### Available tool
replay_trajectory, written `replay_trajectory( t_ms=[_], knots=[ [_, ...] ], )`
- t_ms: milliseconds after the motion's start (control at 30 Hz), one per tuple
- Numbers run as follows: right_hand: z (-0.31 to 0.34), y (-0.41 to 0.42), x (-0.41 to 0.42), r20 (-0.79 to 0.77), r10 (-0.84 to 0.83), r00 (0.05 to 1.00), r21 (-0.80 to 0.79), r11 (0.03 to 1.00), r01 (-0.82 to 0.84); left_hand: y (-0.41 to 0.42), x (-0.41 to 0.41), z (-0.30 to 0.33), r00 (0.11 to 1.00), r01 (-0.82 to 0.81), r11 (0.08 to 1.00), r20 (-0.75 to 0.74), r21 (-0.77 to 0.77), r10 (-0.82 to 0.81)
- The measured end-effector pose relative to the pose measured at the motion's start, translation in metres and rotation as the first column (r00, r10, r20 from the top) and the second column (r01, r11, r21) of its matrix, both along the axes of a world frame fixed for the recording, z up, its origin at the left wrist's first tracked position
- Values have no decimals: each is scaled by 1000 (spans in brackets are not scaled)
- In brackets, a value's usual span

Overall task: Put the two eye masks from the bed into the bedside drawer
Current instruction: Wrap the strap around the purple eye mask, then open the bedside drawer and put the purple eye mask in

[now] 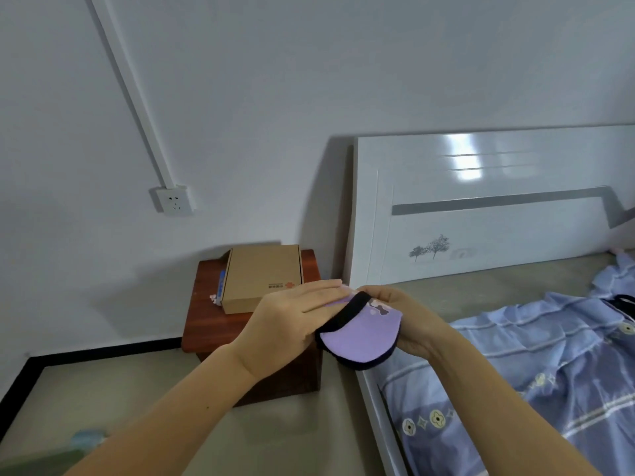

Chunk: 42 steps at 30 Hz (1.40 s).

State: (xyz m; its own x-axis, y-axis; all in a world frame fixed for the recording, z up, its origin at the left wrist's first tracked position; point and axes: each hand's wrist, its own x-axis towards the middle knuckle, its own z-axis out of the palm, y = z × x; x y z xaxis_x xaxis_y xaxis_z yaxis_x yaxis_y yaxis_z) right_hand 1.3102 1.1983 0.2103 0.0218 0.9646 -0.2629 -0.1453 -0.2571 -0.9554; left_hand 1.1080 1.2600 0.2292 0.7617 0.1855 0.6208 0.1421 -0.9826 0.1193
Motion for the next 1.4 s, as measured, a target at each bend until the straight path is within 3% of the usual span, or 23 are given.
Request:
replay_trajectory(
  t_ms=[100, 200, 267, 333, 433, 500, 533, 600, 667, 733, 833, 900, 1000, 1100, 1167, 1233, 1300, 1400],
  knots=[
    [2, 0, 13, -150, 192, 970, 17, 981, -192, 5, -2, -7, 999, -29, 999, -16, -26, 28],
    [0, 8, 24, -299, 266, 916, 8, 961, -277, 11, -5, -17, 992, -107, 986, -80, -129, 97],
    [-11, 18, 18, -192, 294, 936, -51, 950, -308, 13, -9, -28, 984, -156, 967, -115, -204, 134],
    [-33, 30, 3, 23, 310, 951, -128, 944, -305, 14, -17, -47, 974, -197, 943, -161, -268, 158],
    [-81, 43, -18, 263, 216, 940, -183, 968, -171, 13, -38, -96, 949, -296, 858, -231, -420, 214],
    [-121, 48, -27, 344, 148, 927, -236, 969, -67, 15, -57, -138, 913, -406, 690, -295, -600, 281],
    [-142, 49, -30, 372, 146, 917, -284, 958, -37, 17, -67, -161, 893, -449, 557, -328, -698, 309],
    [-187, 51, -39, 431, 202, 879, -384, 923, -23, 26, -88, -205, 832, -509, 195, -421, -839, 361],
    [-229, 60, -47, 475, 272, 837, -459, 888, -28, 44, -108, -245, 758, -541, -136, -551, -830, 350],
    [-268, 77, -52, 509, 306, 804, -519, 855, 3, 70, -126, -285, 699, -563, -318, -645, -763, 310],
    [-317, 111, -58, 569, 321, 757, -571, 817, 83, 119, -141, -336, 621, -550, -472, -716, -688, 319],
    [-354, 138, -57, 636, 310, 707, -558, 817, 144, 155, -144, -372, 539, -579, -492, -758, -650, 368],
    [-402, 172, -53, 702, 202, 683, -478, 844, 242, 191, -140, -417, 544, -547, -393, -670, -740, 505],
    [-432, 192, -50, 542, -230, 808, -393, 781, 486, 204, -139, -449, 476, -552, -261, -556, -792, 681],
    [-443, 195, -47, 495, -392, 775, -398, 691, 603, 209, -141, -463, 403, -590, -237, -536, -772, 742],
    [-448, 190, -44, 570, -328, 753, -352, 731, 585, 215, -142, -472, 349, -626, -214, -516, -749, 783],
    [-452, 191, -38, 716, -141, 684, -307, 815, 490, 221, -143, -475, 281, -685, -205, -513, -699, 811],
    [-458, 200, -29, 786, -42, 617, -274, 871, 408, 224, -142, -478, 215, -755, -175, -490, -632, 845]
  ],
)
